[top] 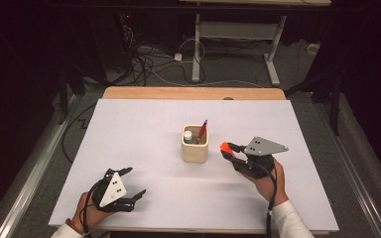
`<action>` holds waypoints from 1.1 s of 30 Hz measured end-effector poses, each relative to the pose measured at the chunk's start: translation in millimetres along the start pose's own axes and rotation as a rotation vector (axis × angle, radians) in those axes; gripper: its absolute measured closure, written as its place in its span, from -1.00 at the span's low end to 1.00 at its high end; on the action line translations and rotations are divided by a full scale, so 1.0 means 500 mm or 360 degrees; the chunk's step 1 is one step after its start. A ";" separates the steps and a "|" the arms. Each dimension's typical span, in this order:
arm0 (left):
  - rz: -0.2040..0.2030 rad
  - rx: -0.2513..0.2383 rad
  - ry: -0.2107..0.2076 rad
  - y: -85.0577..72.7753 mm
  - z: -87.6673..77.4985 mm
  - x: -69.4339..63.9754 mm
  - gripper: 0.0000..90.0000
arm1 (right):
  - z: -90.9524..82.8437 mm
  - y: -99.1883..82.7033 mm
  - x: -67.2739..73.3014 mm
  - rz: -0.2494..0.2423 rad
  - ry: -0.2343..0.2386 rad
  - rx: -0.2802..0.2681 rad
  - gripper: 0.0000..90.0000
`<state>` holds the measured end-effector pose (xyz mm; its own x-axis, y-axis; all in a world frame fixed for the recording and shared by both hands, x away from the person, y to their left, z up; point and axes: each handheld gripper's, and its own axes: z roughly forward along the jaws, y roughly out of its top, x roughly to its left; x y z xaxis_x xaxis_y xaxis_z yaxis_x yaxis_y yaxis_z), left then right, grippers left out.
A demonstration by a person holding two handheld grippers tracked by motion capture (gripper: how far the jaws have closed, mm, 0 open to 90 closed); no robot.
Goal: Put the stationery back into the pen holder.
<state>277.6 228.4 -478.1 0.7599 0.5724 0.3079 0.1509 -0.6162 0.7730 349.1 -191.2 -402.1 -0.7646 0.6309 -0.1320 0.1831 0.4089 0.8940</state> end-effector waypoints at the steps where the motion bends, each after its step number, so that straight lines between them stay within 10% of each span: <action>1: 0.0003 0.0003 0.0003 0.000 0.000 0.000 -0.59 | 0.002 0.000 -0.001 0.0002 0.0003 -0.0008 0.49; 33: -0.0003 0.0009 0.0004 -0.003 0.003 0.001 -0.59 | 0.036 0.094 -0.018 -0.0050 0.0000 -0.0284 0.48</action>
<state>278.8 228.7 -480.3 0.7582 0.5749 0.3077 0.1558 -0.6180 0.7706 375.8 -165.8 -366.6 -0.7683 0.6196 -0.1608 0.0466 0.3047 0.9513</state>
